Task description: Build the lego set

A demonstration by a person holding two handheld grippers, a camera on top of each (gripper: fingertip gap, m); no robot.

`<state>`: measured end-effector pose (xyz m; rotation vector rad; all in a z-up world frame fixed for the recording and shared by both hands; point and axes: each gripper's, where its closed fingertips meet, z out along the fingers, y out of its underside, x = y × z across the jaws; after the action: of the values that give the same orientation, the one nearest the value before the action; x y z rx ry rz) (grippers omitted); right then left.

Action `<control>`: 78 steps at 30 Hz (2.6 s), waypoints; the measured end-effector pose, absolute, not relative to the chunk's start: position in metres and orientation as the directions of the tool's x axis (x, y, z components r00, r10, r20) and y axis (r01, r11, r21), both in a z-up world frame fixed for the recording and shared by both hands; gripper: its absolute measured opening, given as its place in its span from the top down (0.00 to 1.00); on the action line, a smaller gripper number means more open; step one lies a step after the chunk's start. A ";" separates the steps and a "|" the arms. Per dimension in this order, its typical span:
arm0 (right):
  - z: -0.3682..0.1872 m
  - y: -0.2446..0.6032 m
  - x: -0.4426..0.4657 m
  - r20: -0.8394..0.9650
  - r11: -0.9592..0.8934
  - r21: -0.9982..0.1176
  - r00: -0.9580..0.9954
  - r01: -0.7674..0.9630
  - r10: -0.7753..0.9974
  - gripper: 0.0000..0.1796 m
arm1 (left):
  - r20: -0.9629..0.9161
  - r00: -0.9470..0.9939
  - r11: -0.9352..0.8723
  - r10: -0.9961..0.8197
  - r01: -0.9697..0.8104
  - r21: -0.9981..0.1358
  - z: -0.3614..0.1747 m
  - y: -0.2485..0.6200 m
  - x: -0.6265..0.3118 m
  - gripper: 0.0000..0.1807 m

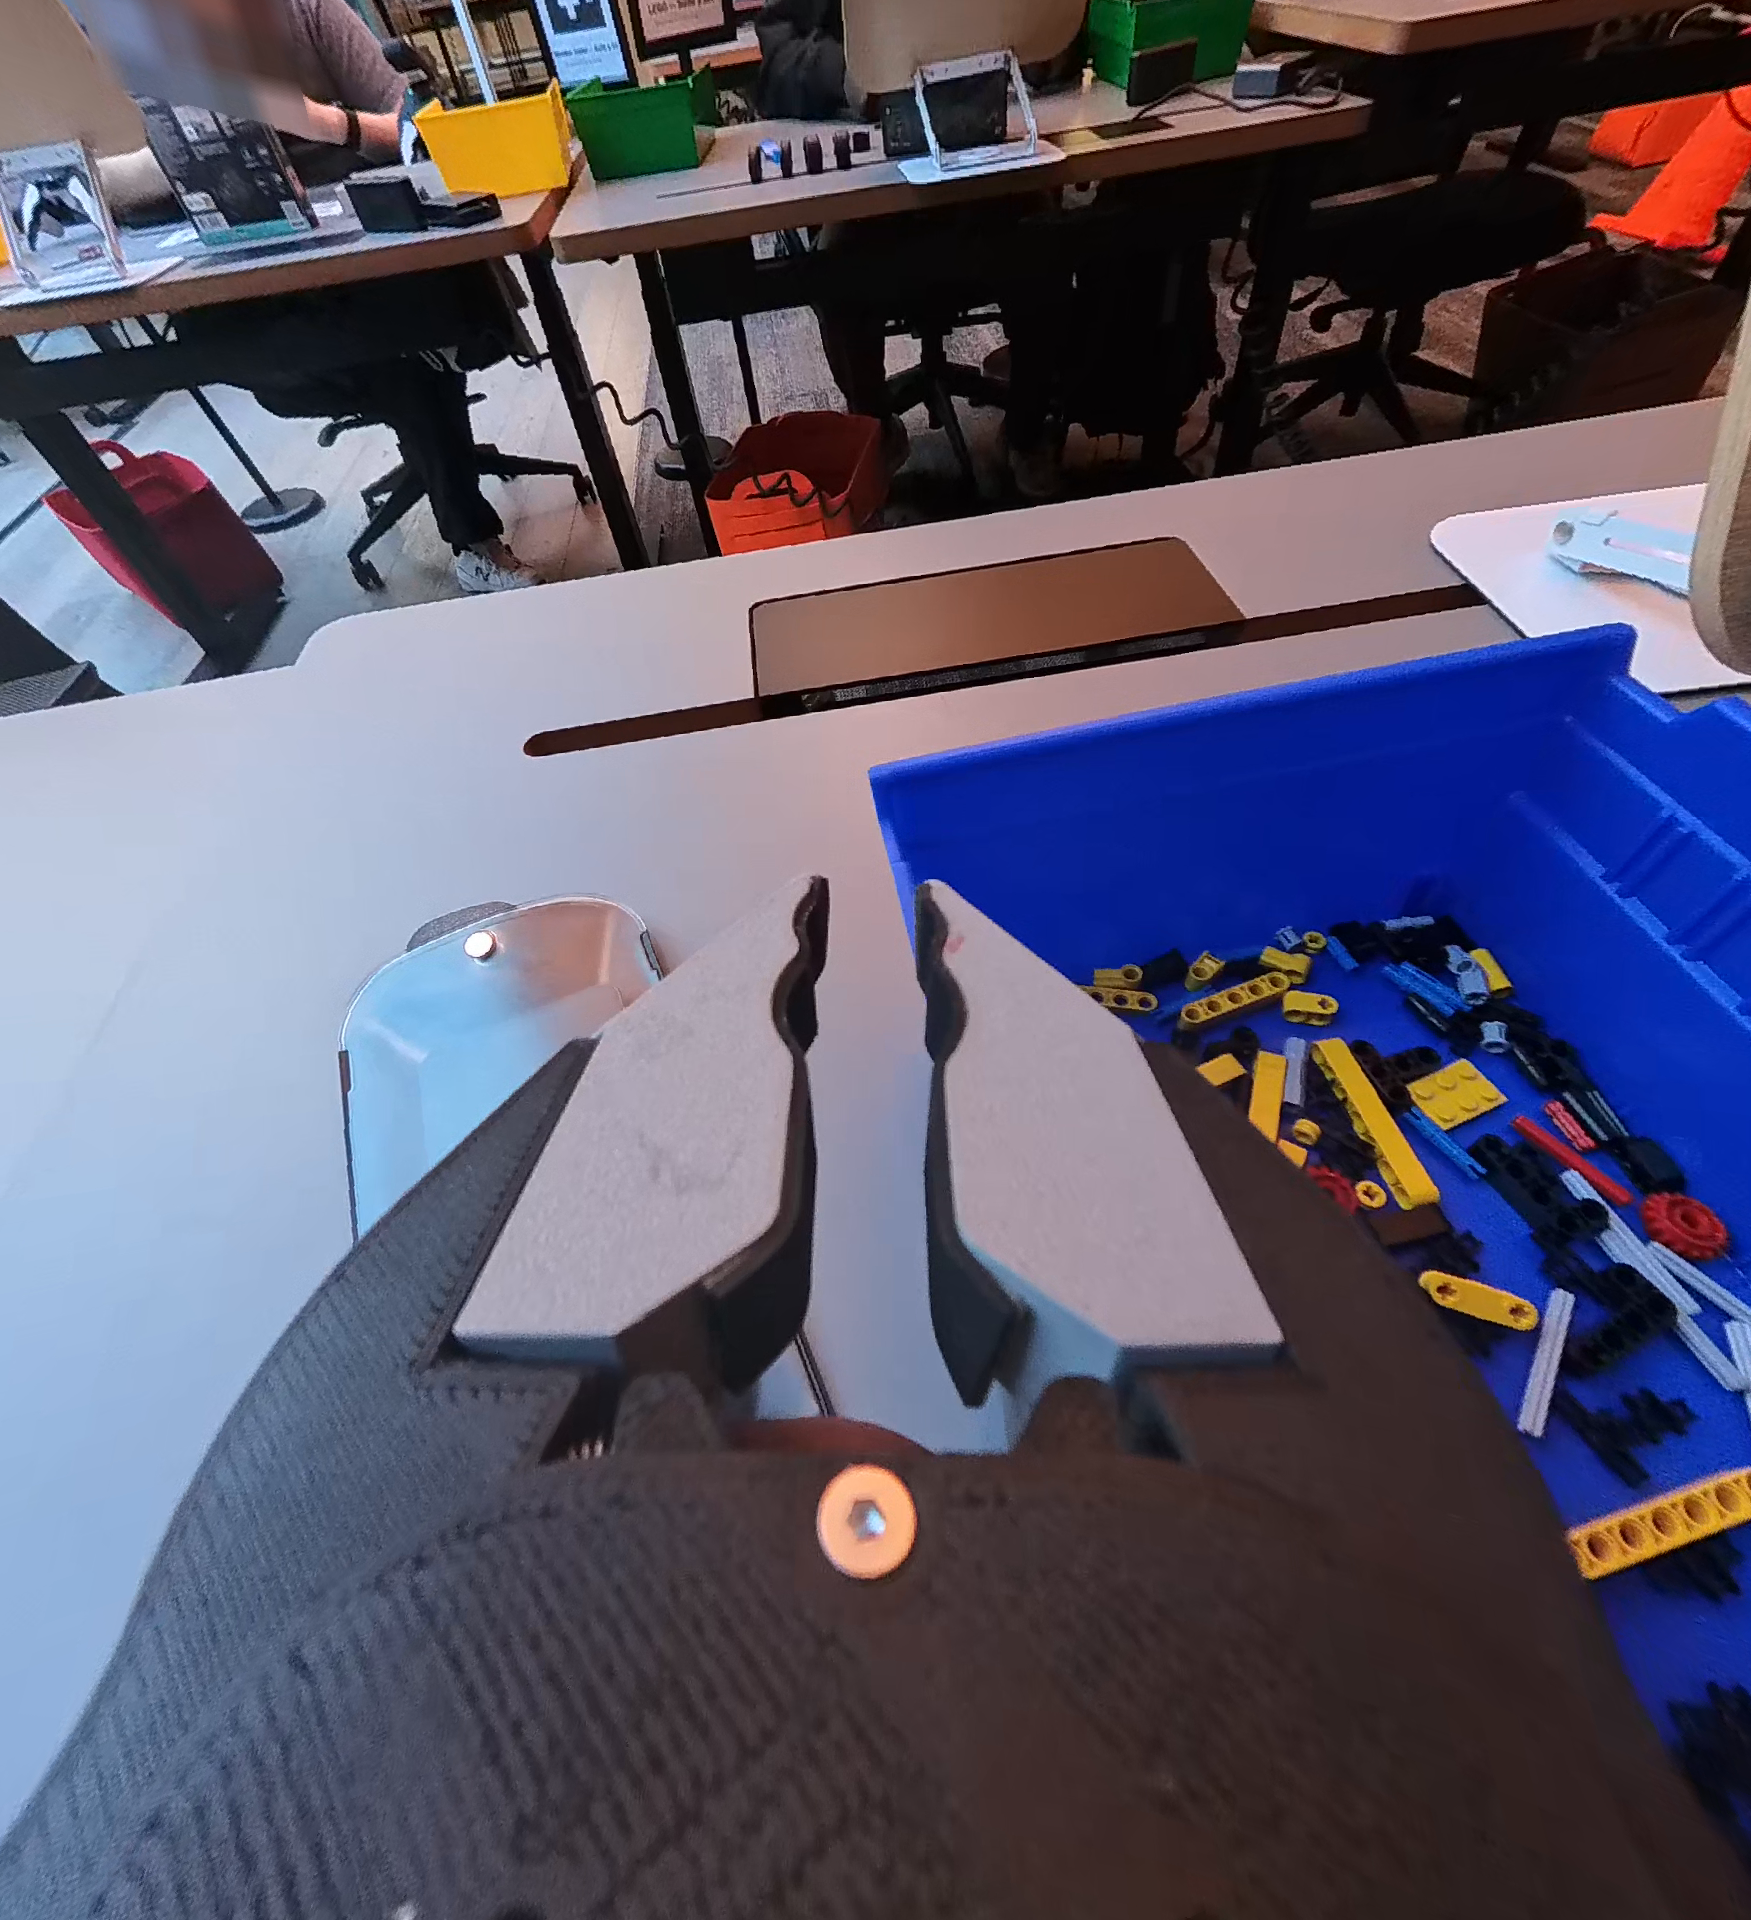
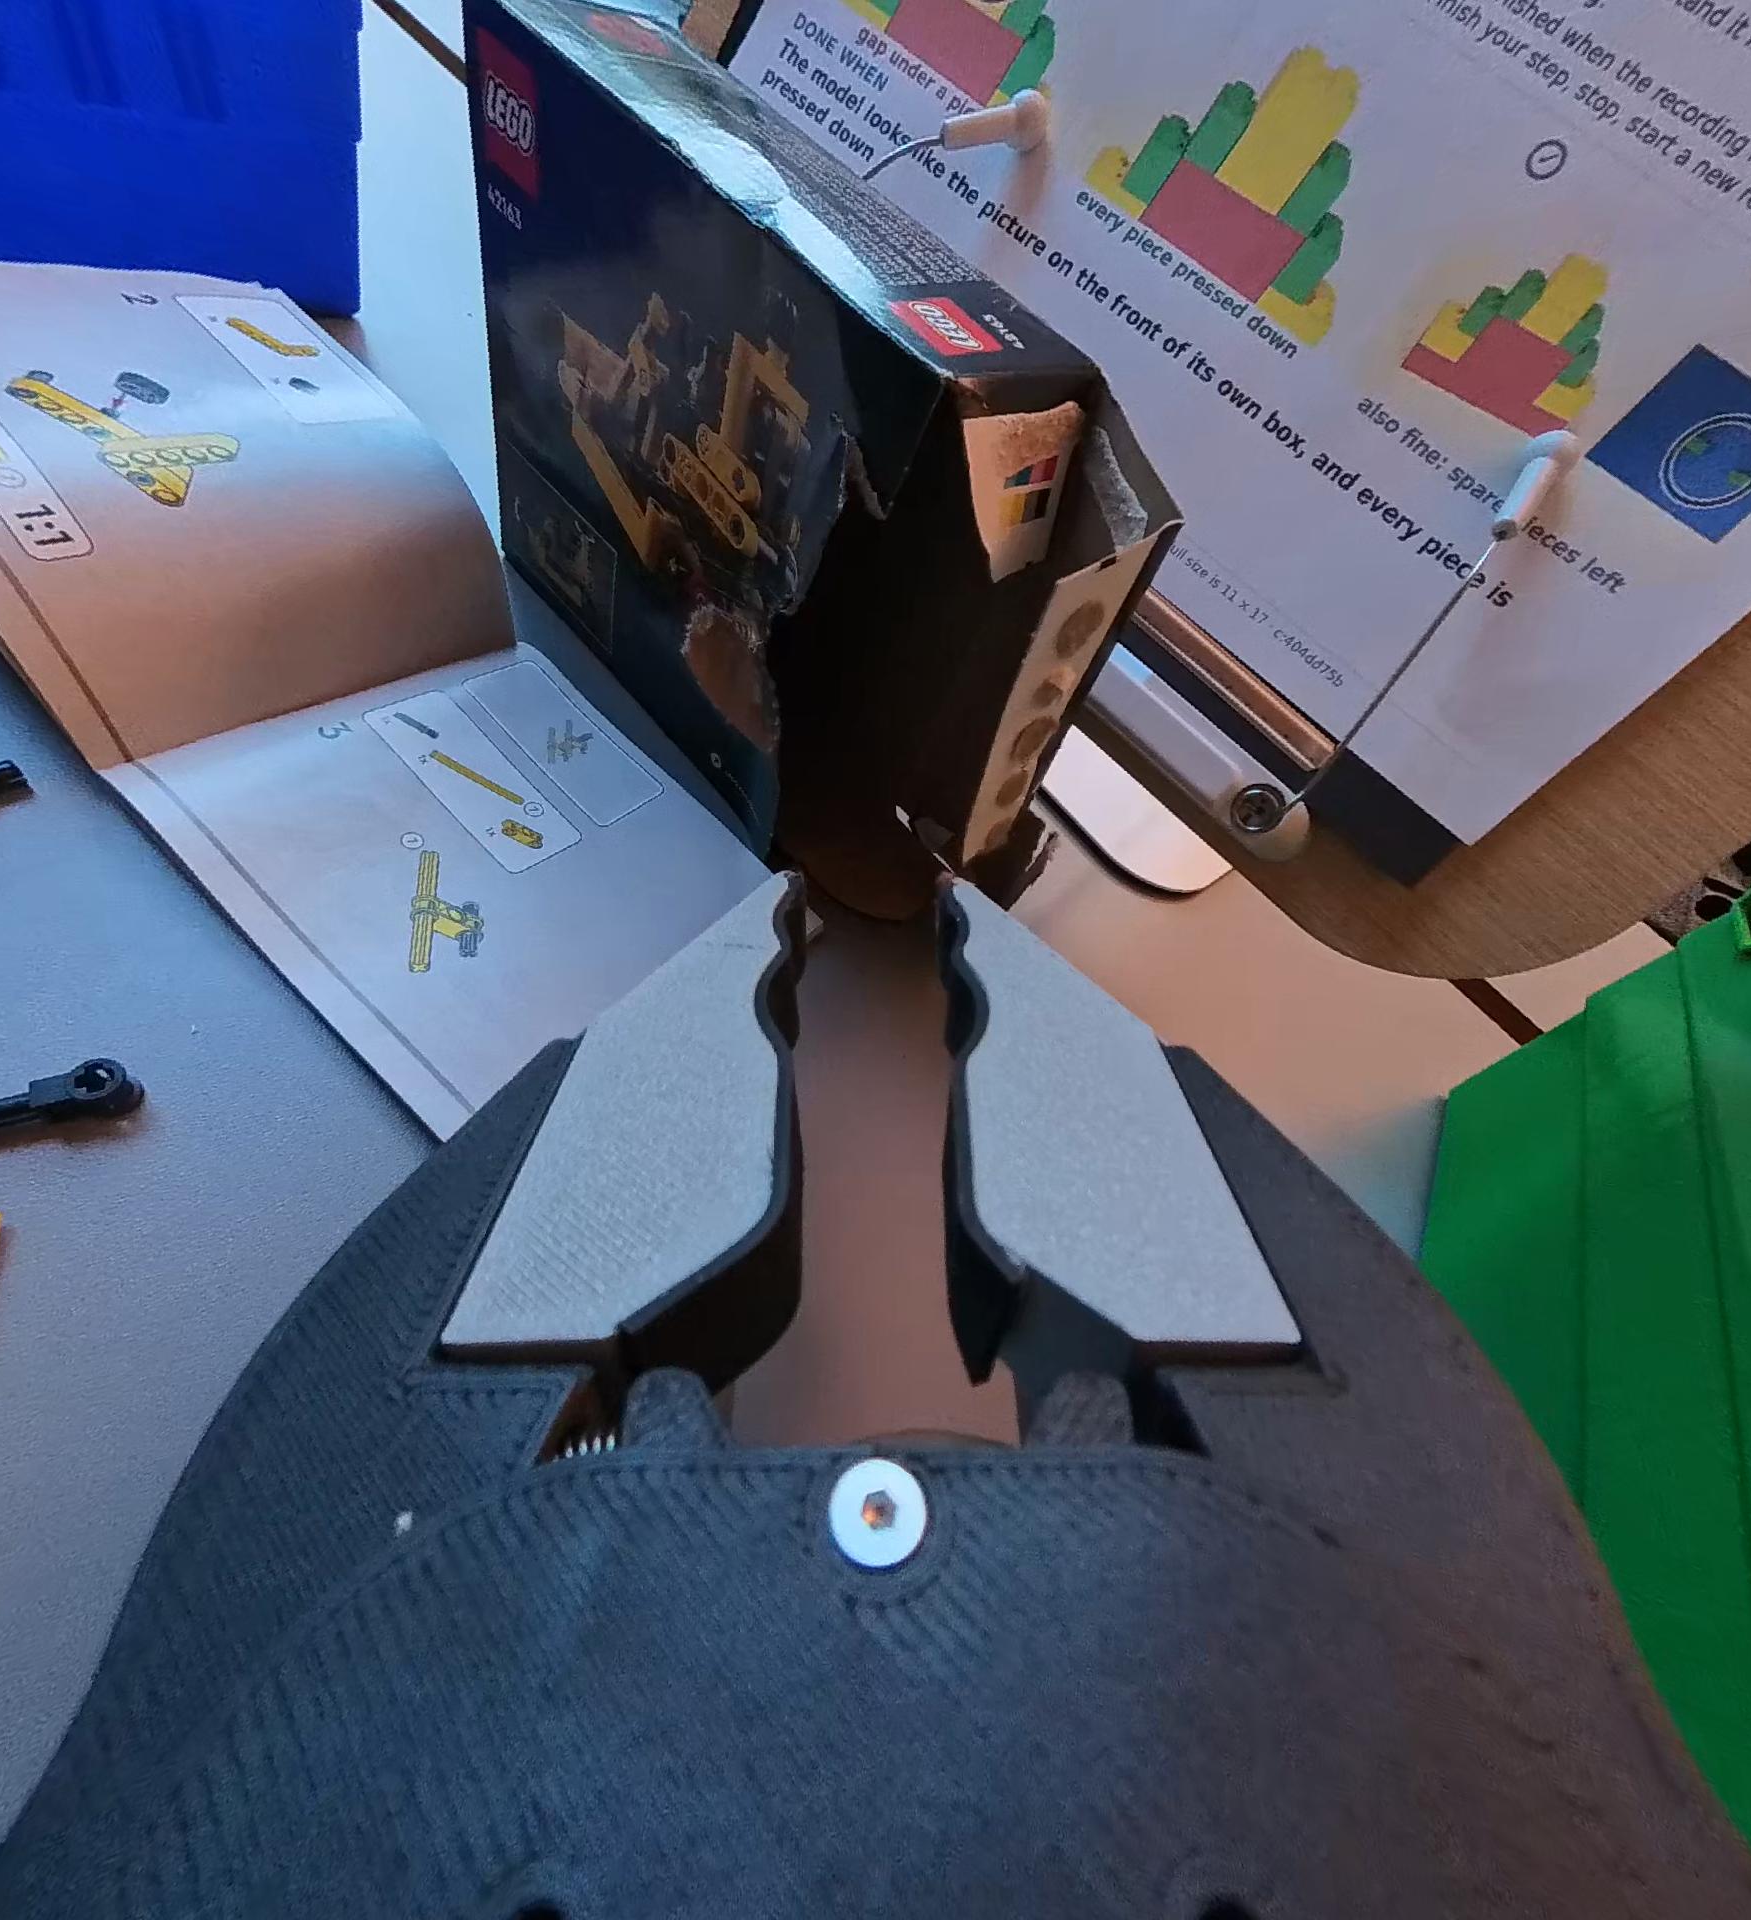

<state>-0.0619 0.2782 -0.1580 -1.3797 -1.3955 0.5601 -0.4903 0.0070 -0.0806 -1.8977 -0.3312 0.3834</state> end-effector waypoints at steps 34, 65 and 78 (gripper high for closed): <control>-0.156 0.270 -0.063 0.370 0.269 -0.869 0.183 0.416 0.911 0.90 | 0.109 0.993 -0.869 0.055 0.101 -0.484 -0.202 0.109 -0.331 0.93; -0.155 0.272 -0.062 0.356 0.255 -0.877 0.196 0.406 0.914 0.90 | 0.333 0.942 -0.866 -0.048 0.127 -0.483 -0.193 0.124 -0.332 0.85; -0.153 0.273 -0.061 0.341 0.242 -0.886 0.203 0.395 0.918 0.90 | 0.245 0.962 -0.907 -0.118 -0.005 -0.420 -0.207 0.128 -0.335 0.92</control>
<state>-0.0612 0.2726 -0.1531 -1.3464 -1.3872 0.5856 -0.3348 0.1280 -0.2066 -2.6858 0.0882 -0.3714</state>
